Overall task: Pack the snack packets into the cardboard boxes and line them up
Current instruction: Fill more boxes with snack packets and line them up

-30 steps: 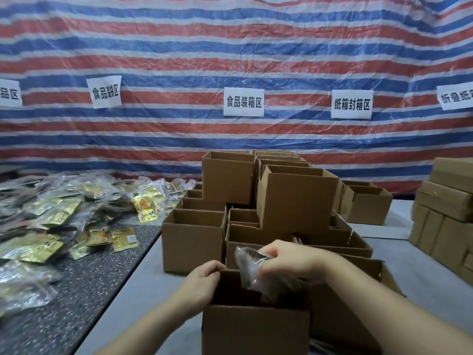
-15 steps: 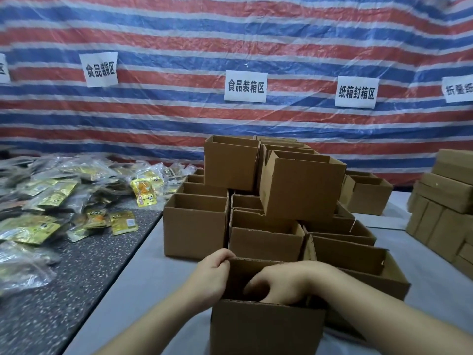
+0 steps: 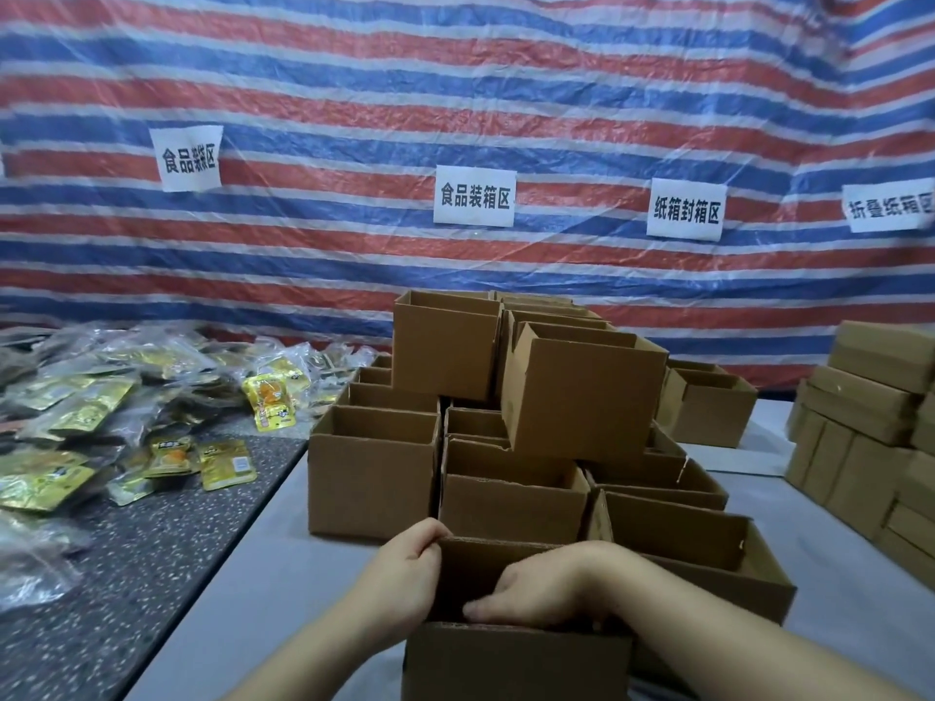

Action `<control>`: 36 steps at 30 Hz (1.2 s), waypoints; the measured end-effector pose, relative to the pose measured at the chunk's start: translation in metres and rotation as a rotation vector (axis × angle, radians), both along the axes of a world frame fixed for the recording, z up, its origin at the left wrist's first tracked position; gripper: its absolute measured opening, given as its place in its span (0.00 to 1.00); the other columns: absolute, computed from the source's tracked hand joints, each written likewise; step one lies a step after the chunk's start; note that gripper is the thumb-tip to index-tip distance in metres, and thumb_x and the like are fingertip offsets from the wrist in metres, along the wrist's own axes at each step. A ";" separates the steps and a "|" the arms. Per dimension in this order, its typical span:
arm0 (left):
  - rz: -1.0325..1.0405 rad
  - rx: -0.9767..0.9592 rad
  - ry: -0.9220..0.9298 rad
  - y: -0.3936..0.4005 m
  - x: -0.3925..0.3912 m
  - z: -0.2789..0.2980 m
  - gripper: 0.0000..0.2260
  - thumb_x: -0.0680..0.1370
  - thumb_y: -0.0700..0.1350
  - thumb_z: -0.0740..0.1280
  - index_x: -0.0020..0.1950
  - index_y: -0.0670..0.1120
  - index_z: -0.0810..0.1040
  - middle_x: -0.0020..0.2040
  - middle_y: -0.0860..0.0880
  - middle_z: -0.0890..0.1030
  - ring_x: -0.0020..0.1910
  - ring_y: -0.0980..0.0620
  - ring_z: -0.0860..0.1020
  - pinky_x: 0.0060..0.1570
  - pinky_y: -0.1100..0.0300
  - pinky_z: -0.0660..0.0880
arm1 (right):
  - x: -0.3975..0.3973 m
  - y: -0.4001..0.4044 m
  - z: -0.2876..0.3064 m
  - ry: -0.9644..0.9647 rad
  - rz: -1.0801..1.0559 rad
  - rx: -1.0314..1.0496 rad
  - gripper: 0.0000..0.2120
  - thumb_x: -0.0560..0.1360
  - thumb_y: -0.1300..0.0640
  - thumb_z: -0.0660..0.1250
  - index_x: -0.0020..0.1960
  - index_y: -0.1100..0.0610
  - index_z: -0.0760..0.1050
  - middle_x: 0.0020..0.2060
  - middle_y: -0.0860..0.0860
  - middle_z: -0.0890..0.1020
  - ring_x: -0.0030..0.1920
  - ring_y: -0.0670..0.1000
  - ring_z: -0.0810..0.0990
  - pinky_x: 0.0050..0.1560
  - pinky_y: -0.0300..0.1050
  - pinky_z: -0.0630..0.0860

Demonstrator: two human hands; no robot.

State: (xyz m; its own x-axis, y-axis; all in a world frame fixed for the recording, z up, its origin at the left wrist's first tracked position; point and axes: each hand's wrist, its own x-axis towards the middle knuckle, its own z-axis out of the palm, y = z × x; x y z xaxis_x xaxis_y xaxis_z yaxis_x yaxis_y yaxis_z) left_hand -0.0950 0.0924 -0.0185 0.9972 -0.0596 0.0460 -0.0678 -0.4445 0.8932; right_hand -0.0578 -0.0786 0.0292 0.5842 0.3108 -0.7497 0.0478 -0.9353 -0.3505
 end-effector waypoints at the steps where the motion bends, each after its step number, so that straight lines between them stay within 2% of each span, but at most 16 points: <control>1: -0.002 0.006 -0.003 0.000 0.000 0.000 0.13 0.85 0.42 0.53 0.50 0.50 0.77 0.48 0.49 0.80 0.50 0.53 0.78 0.46 0.62 0.75 | 0.002 -0.003 0.005 0.010 -0.051 0.030 0.21 0.82 0.38 0.57 0.61 0.51 0.79 0.49 0.48 0.83 0.51 0.47 0.81 0.57 0.44 0.76; 3: -0.007 0.007 0.004 -0.001 0.000 -0.001 0.13 0.84 0.42 0.53 0.49 0.50 0.76 0.47 0.49 0.79 0.49 0.53 0.77 0.45 0.62 0.74 | 0.002 -0.004 0.007 0.030 -0.089 0.042 0.19 0.82 0.38 0.58 0.60 0.49 0.80 0.53 0.48 0.83 0.56 0.48 0.81 0.62 0.47 0.75; 7: -0.015 0.016 0.015 -0.002 0.000 -0.001 0.13 0.84 0.41 0.53 0.49 0.50 0.77 0.47 0.49 0.79 0.49 0.51 0.77 0.46 0.59 0.74 | -0.003 0.004 -0.013 0.007 0.061 -0.114 0.20 0.85 0.49 0.56 0.74 0.56 0.70 0.72 0.56 0.73 0.72 0.55 0.72 0.66 0.46 0.65; 9: -0.012 0.022 0.019 -0.001 0.000 -0.002 0.13 0.84 0.41 0.54 0.48 0.49 0.77 0.46 0.48 0.79 0.49 0.51 0.77 0.48 0.57 0.74 | -0.007 0.004 -0.014 -0.007 0.008 -0.064 0.21 0.85 0.47 0.56 0.74 0.56 0.70 0.71 0.56 0.74 0.69 0.54 0.73 0.65 0.45 0.66; 11: -0.012 0.022 0.018 0.002 0.000 -0.002 0.13 0.83 0.40 0.54 0.47 0.49 0.77 0.45 0.48 0.79 0.47 0.51 0.77 0.47 0.57 0.74 | -0.013 0.001 -0.006 -0.084 -0.049 -0.005 0.23 0.83 0.41 0.56 0.68 0.53 0.76 0.62 0.52 0.80 0.61 0.50 0.78 0.62 0.45 0.71; 13: -0.012 0.030 0.022 0.004 0.000 -0.003 0.13 0.83 0.40 0.55 0.46 0.49 0.77 0.43 0.49 0.79 0.45 0.52 0.77 0.44 0.58 0.74 | -0.024 -0.009 0.004 -0.358 -0.025 0.083 0.18 0.82 0.38 0.58 0.55 0.47 0.81 0.48 0.46 0.83 0.50 0.45 0.82 0.50 0.42 0.76; 15: -0.011 0.047 0.033 0.006 0.000 -0.002 0.13 0.83 0.41 0.55 0.47 0.50 0.77 0.44 0.49 0.79 0.45 0.53 0.77 0.42 0.60 0.74 | -0.037 -0.024 0.013 -0.712 -0.017 0.245 0.10 0.81 0.41 0.62 0.47 0.43 0.79 0.43 0.44 0.81 0.44 0.41 0.81 0.40 0.37 0.76; 17: -0.022 0.060 0.051 0.005 -0.001 -0.001 0.13 0.83 0.42 0.54 0.48 0.50 0.77 0.45 0.49 0.79 0.47 0.52 0.77 0.42 0.61 0.74 | -0.048 -0.041 0.020 -0.968 -0.049 0.323 0.02 0.80 0.45 0.65 0.50 0.39 0.76 0.48 0.40 0.79 0.48 0.39 0.79 0.44 0.36 0.78; 19: -0.029 0.050 0.061 0.004 -0.001 0.000 0.13 0.84 0.42 0.53 0.48 0.50 0.77 0.46 0.47 0.80 0.48 0.49 0.78 0.44 0.58 0.74 | -0.052 -0.053 0.018 -1.070 -0.069 0.239 0.12 0.80 0.48 0.66 0.63 0.42 0.74 0.59 0.37 0.74 0.59 0.39 0.75 0.55 0.34 0.75; 21: -0.019 0.042 0.072 0.003 -0.003 0.002 0.13 0.84 0.42 0.53 0.49 0.49 0.77 0.47 0.45 0.80 0.49 0.47 0.78 0.45 0.56 0.74 | -0.054 -0.059 0.005 -1.003 -0.168 0.199 0.20 0.80 0.50 0.66 0.71 0.44 0.70 0.65 0.39 0.71 0.64 0.40 0.71 0.57 0.32 0.71; 23: -0.009 0.038 0.088 0.003 -0.006 0.002 0.14 0.84 0.42 0.53 0.49 0.50 0.77 0.47 0.46 0.80 0.49 0.48 0.78 0.44 0.58 0.74 | -0.060 -0.060 -0.010 -0.889 -0.302 0.266 0.19 0.81 0.54 0.66 0.70 0.44 0.70 0.65 0.40 0.72 0.62 0.41 0.73 0.56 0.32 0.73; 27: 0.015 0.006 0.115 0.007 -0.015 0.005 0.13 0.84 0.43 0.53 0.49 0.50 0.77 0.47 0.46 0.79 0.47 0.49 0.77 0.43 0.58 0.74 | -0.064 -0.056 -0.027 -0.743 -0.602 0.466 0.17 0.81 0.62 0.62 0.65 0.44 0.71 0.62 0.46 0.74 0.53 0.43 0.77 0.40 0.29 0.74; 30: 0.111 -0.076 0.164 0.014 -0.026 0.004 0.08 0.84 0.46 0.56 0.53 0.50 0.75 0.52 0.46 0.79 0.51 0.49 0.77 0.49 0.56 0.75 | -0.069 -0.048 -0.029 -0.581 -0.864 0.597 0.21 0.82 0.66 0.59 0.71 0.51 0.69 0.65 0.53 0.75 0.58 0.50 0.77 0.48 0.41 0.79; 32: 0.205 -0.219 0.276 0.015 -0.036 0.004 0.07 0.83 0.50 0.61 0.57 0.49 0.72 0.56 0.45 0.78 0.54 0.46 0.77 0.58 0.52 0.75 | -0.073 -0.039 -0.032 -0.506 -0.915 0.633 0.18 0.82 0.66 0.55 0.68 0.54 0.71 0.59 0.53 0.78 0.57 0.52 0.78 0.54 0.47 0.80; 34: 0.248 -0.413 0.402 0.014 -0.046 0.007 0.13 0.82 0.51 0.63 0.62 0.44 0.74 0.56 0.43 0.79 0.53 0.43 0.79 0.61 0.50 0.74 | -0.080 -0.027 -0.031 -0.530 -0.894 0.642 0.14 0.84 0.63 0.53 0.63 0.53 0.73 0.54 0.51 0.78 0.52 0.49 0.78 0.47 0.42 0.78; 36: 0.276 -0.507 0.386 0.019 -0.053 0.019 0.17 0.83 0.48 0.62 0.68 0.40 0.73 0.60 0.40 0.80 0.56 0.41 0.79 0.62 0.50 0.73 | -0.087 -0.017 -0.019 -0.583 -0.870 0.681 0.12 0.85 0.60 0.53 0.59 0.52 0.73 0.54 0.52 0.78 0.51 0.48 0.77 0.44 0.40 0.76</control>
State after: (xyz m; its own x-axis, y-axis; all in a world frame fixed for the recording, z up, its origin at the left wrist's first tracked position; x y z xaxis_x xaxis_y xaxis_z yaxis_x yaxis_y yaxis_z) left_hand -0.1482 0.1110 0.0004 0.9233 0.1335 -0.3600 0.3521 0.0793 0.9326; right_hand -0.1451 -0.0952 0.0103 0.9813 -0.1222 -0.1487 -0.1841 -0.3711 -0.9101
